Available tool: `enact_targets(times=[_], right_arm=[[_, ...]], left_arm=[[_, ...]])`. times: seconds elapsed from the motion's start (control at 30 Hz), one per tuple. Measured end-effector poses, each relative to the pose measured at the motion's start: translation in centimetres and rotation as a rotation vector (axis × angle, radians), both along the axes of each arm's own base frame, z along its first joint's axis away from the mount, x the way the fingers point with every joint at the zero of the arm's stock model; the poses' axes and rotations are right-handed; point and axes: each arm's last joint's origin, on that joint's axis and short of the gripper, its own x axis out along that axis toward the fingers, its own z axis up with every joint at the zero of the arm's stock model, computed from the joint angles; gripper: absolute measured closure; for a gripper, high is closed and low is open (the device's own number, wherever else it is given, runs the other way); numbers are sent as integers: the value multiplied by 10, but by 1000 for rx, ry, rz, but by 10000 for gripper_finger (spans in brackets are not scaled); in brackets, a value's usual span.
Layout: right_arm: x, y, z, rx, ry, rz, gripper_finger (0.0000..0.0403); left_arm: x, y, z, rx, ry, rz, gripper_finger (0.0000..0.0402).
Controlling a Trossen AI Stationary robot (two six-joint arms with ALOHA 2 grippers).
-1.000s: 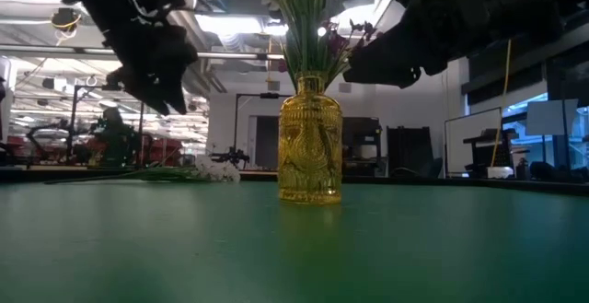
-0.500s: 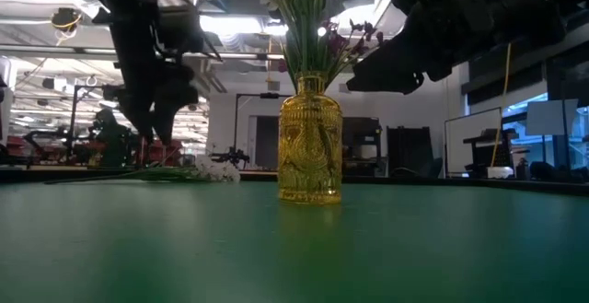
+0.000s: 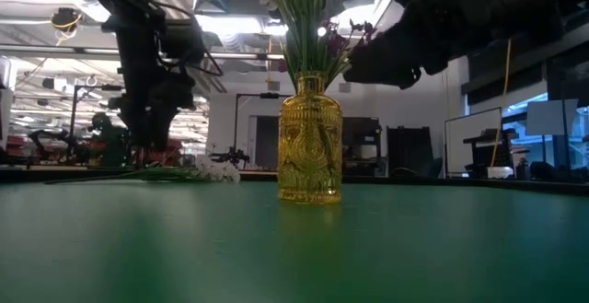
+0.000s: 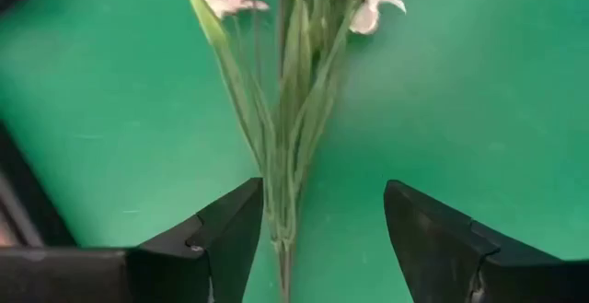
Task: Sort flowers into vase by color
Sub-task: Put the white flowers into the yellow vase
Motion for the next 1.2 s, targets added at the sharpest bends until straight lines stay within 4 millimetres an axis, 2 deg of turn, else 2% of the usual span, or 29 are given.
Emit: enact_targets(times=[0.1,0.2,0.37,0.57,0.7,0.97,1.2], right_arm=[[1,0,2,1,-21,1,158],[1,0,2,-2,-19,2,158],[0,0,1,-5,-11,2,158],[0,0,1,-5,-10,1,158],[0,0,1,-5,-10,1,158],[0,0,0,-12,-1,-7,158],[0,-1,0,-18,4,-23,158]], left_arm=[[-4,15,4,-27,-16,21,179],[-14,27,1,-69,46,59,179],[-23,39,-16,-173,163,124,179],[-10,40,-43,-292,202,79,179],[0,36,-52,-308,223,20,179],[2,30,-48,-318,212,-17,179],[1,31,-33,-340,274,-20,179]])
